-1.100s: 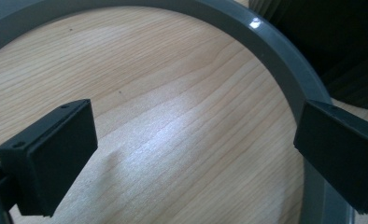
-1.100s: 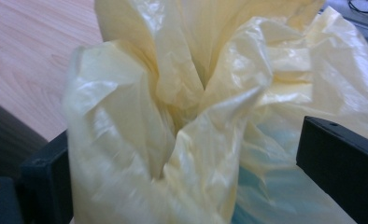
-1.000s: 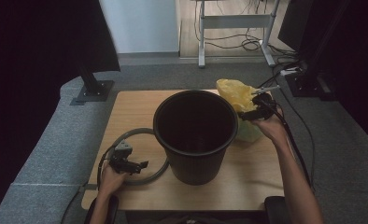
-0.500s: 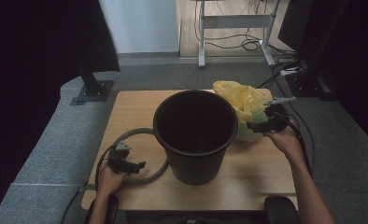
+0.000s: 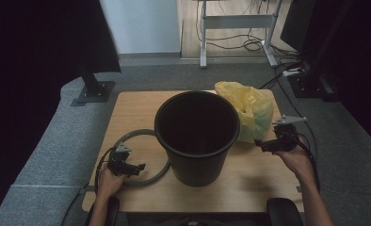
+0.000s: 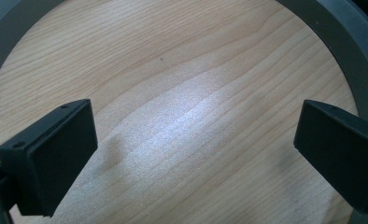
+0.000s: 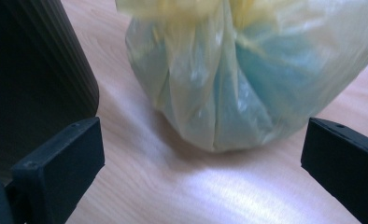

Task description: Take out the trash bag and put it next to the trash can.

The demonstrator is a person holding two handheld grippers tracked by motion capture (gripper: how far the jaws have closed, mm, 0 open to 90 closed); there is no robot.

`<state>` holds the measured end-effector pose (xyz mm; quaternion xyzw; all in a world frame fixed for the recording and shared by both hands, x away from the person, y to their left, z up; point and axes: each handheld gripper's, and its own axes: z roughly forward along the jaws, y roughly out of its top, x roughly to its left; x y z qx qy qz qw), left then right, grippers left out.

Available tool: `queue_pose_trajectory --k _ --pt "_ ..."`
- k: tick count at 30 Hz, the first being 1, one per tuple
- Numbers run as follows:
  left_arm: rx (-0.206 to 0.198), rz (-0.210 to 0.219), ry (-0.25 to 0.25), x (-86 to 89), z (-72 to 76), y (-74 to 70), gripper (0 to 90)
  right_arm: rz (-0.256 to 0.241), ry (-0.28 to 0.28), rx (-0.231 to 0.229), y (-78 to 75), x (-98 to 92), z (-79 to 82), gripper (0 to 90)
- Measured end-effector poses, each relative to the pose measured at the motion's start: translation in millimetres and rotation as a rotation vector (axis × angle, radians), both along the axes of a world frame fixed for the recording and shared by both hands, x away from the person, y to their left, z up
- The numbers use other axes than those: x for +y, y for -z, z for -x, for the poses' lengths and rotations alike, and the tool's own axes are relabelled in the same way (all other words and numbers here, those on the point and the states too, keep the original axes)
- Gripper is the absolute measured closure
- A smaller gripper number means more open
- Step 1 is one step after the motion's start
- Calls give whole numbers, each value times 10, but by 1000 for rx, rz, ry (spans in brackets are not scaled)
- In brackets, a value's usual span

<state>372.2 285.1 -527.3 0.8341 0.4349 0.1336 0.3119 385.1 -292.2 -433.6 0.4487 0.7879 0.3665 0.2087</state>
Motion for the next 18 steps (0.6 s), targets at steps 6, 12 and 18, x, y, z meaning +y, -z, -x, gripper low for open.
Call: queue_pose_trajectory --k 6,12,18 --pt "-5 -10 -4 17 5 9 0 14 31 17 273 -39 99 0" --pt "-5 -15 -9 36 5 30 0 45 66 50 635 -68 178 0" --pt "-4 -18 -8 50 2 45 0 57 104 68 939 -91 261 0"
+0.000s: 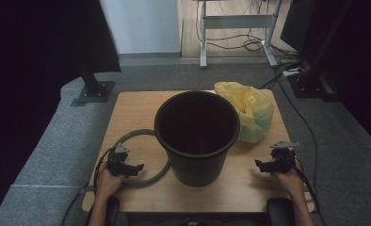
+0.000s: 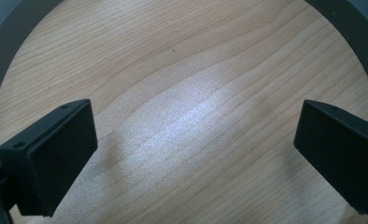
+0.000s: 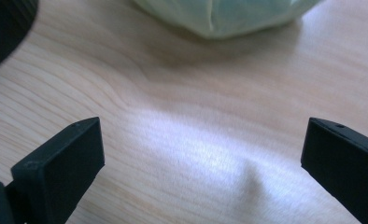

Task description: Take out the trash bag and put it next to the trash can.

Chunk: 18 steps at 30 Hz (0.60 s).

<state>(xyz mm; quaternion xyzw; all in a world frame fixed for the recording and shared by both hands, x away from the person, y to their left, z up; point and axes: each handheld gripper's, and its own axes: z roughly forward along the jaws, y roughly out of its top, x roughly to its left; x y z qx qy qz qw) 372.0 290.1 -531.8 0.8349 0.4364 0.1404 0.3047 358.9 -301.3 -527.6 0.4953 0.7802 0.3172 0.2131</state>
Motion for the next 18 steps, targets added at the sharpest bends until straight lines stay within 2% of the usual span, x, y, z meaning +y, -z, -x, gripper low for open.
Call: queue_pose_trajectory --k 4,9,10,12,18 --pt "4 -10 4 -2 -2 14 0 12 8 16 114 -2 28 0" --pt "3 -12 3 5 -5 17 0 26 26 2 226 -2 45 0" --pt "3 -12 3 6 -4 18 0 20 26 0 265 -2 47 0" --pt "3 -15 4 8 -4 20 0 -31 37 -2 301 -24 49 0" --pt "4 -10 3 10 -9 23 0 -27 49 -2 302 -28 48 0"
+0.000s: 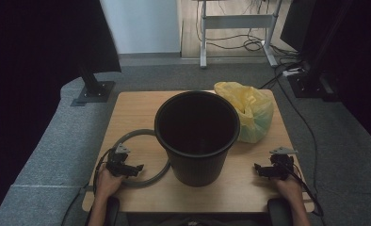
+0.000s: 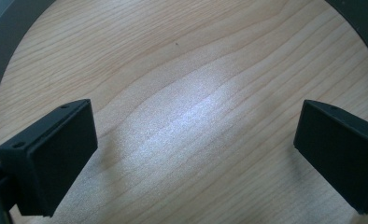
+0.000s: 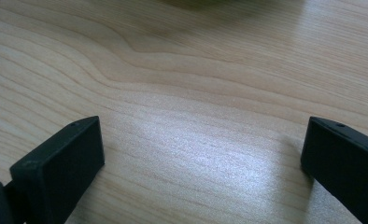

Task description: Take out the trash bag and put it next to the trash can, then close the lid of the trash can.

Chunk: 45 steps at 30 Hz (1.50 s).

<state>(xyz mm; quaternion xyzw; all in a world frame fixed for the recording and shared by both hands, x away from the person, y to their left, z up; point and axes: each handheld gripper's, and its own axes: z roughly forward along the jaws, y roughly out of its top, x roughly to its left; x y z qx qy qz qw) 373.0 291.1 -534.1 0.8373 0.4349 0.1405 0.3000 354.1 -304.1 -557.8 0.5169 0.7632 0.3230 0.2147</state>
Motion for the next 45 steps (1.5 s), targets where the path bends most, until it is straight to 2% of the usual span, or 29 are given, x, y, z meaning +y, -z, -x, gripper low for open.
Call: queue_pose_trajectory --k 7,13,22,27,33,38,42,45 --pt "-3 3 6 -24 -21 -18 0 0 4 -1 1 3 5 0" --pt "-11 1 7 1 -67 -88 0 0 6 -1 1 5 8 0" --pt "-55 0 -49 220 -194 -241 0 -1 3 0 1 6 14 0" --pt "-68 4 -95 379 -292 -261 0 -1 1 0 0 6 14 0" --pt "-65 15 -128 486 -422 -168 0 -1 -3 0 0 8 15 0" --pt "-30 9 -152 538 -484 -41 0 -2 -8 0 0 9 18 0" --pt "3 -14 -150 551 -498 70 0 -1 -11 -1 1 9 21 0" --pt "-24 3 -164 558 -478 117 0 -1 -12 -1 1 10 23 0"
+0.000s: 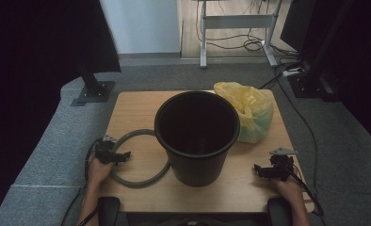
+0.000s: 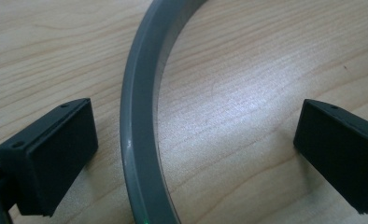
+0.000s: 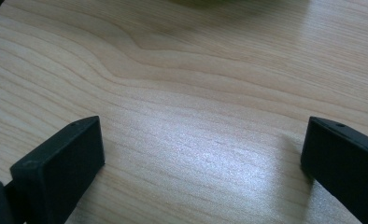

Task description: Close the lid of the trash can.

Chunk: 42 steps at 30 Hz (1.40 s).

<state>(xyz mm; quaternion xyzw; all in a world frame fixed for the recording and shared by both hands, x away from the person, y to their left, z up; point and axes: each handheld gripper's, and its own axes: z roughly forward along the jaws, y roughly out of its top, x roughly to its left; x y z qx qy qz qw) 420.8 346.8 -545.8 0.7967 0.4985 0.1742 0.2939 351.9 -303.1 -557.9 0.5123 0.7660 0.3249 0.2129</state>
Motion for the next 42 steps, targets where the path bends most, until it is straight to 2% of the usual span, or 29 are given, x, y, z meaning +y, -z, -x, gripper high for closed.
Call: queue_pose_trajectory --k 10,15,17,18,23,25,29,33,39,42 --pt "-7 2 -10 -1 14 6 0 0 -2 0 0 1 4 0" --pt "-22 11 -60 15 35 -1 35 0 -4 -1 1 3 5 0" --pt "-35 17 -69 34 57 -12 89 0 -6 -1 1 3 7 0" --pt "-42 19 -70 42 66 -18 161 0 -7 -1 1 3 8 0" --pt "-58 30 -68 77 97 -41 409 -1 -8 0 0 4 12 0" --pt "-57 30 -71 89 96 -46 445 0 -11 1 0 5 14 0" --pt "-51 38 -110 140 96 -63 627 -1 -14 2 -1 6 17 0" --pt "-38 28 -132 158 87 -82 745 -1 -14 2 -1 6 17 0" --pt "-30 -6 -128 130 74 -104 774 -1 -14 2 -1 6 17 0" --pt "-11 24 -135 158 63 -110 780 -1 -13 1 0 6 16 0"
